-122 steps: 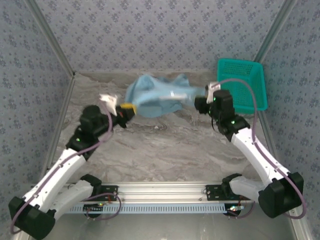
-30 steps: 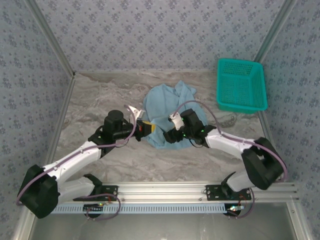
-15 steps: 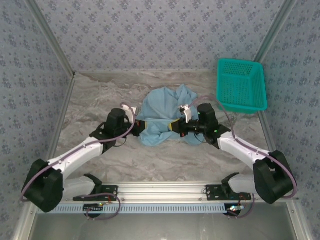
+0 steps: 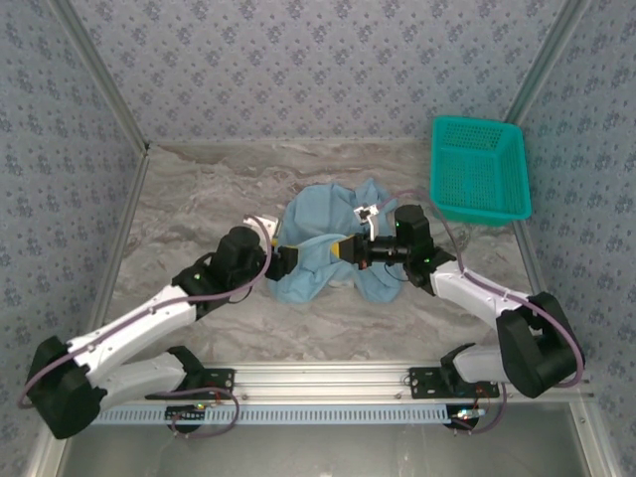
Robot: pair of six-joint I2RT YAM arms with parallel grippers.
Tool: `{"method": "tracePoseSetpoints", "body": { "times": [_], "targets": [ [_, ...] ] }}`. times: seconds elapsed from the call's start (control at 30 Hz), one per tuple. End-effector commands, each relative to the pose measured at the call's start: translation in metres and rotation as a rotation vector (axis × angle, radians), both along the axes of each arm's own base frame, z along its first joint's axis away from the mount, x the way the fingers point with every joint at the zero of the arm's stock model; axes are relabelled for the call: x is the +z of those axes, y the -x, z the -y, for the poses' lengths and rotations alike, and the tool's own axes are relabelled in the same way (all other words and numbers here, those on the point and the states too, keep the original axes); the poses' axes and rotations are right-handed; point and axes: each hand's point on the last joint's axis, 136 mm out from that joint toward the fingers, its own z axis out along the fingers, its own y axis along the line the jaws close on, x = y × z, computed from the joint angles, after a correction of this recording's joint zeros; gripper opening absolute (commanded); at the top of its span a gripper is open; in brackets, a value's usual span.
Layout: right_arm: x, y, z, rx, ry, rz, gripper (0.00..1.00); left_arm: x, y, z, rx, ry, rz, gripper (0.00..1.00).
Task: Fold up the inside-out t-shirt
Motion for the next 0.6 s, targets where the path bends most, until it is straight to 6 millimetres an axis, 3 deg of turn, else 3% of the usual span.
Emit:
{"method": "tracePoseSetpoints", "body": {
  "times": [0.0,0.23,0.4,0.47,0.57],
  "targets": [
    [0.014,-0.01,-0.002,-0.021,-0.037,0.013,0.0,-0.001,0.016,0.008,-0.113,-0.061,0.077,0.56],
    [0.016,-0.017,0.001,-0.062,-0.043,-0.019,0.0,-0.008,0.055,0.062,-0.453,-0.066,0.023,0.34],
    [0.012,-0.025,0.003,-0.107,-0.002,-0.071,0.0,-0.009,0.086,0.095,-0.649,0.0,-0.002,0.33],
    [0.013,-0.026,0.004,-0.112,0.003,-0.072,0.0,-0.018,0.076,0.102,-0.598,-0.03,0.0,0.36],
    [0.009,-0.022,0.005,-0.11,0.014,-0.093,0.0,-0.031,0.034,0.088,-0.341,-0.13,0.028,0.44]
  ]
}}
